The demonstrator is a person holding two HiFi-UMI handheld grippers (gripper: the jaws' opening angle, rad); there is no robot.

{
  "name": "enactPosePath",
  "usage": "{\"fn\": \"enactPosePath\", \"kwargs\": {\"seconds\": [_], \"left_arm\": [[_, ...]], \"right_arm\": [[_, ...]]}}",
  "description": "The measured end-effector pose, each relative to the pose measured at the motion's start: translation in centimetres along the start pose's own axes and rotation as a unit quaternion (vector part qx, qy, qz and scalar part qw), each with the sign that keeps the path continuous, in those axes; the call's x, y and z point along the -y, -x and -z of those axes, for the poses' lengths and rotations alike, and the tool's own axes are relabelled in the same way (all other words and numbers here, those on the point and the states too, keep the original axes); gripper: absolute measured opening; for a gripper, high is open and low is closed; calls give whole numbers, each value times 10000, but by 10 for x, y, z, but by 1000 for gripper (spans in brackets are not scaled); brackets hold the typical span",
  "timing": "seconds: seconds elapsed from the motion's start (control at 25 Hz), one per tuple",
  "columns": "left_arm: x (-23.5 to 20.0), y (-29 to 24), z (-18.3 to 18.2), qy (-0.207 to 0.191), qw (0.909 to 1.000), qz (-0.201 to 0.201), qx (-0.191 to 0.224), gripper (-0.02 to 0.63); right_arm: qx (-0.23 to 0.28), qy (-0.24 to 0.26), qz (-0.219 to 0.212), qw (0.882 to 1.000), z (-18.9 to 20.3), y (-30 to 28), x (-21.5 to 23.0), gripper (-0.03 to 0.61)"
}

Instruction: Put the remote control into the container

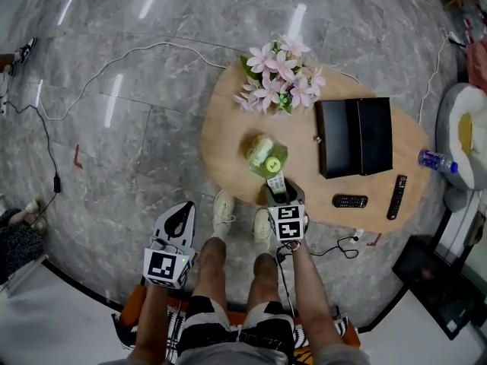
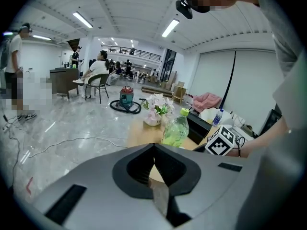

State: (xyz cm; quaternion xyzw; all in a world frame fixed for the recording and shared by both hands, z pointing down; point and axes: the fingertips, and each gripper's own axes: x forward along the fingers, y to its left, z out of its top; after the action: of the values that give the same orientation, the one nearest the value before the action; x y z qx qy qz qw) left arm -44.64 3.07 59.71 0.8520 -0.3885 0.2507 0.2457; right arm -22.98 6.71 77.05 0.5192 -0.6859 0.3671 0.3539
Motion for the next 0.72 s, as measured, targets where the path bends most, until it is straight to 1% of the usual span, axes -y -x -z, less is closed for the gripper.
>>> {"fn": "enactPosePath", "kwargs": {"seconds": [0.2, 0.4, 0.56, 0.72], "left_arm": [[-2, 5, -20, -115, 9999, -10, 84, 8], [0, 12, -45, -200, 9996, -17, 208, 8], [8, 18, -71, -285, 9991, 63, 297, 8], [21, 26, -98, -401, 9983, 230, 367, 8]], "right_arm": [[-14, -266, -31, 9996, -3, 8, 4, 230], [100, -279, -9, 9996, -20, 30, 10, 230], [210, -310, 33, 9993, -38, 53, 14, 230], [309, -335, 112, 9989, -55, 81, 16, 230]]}}
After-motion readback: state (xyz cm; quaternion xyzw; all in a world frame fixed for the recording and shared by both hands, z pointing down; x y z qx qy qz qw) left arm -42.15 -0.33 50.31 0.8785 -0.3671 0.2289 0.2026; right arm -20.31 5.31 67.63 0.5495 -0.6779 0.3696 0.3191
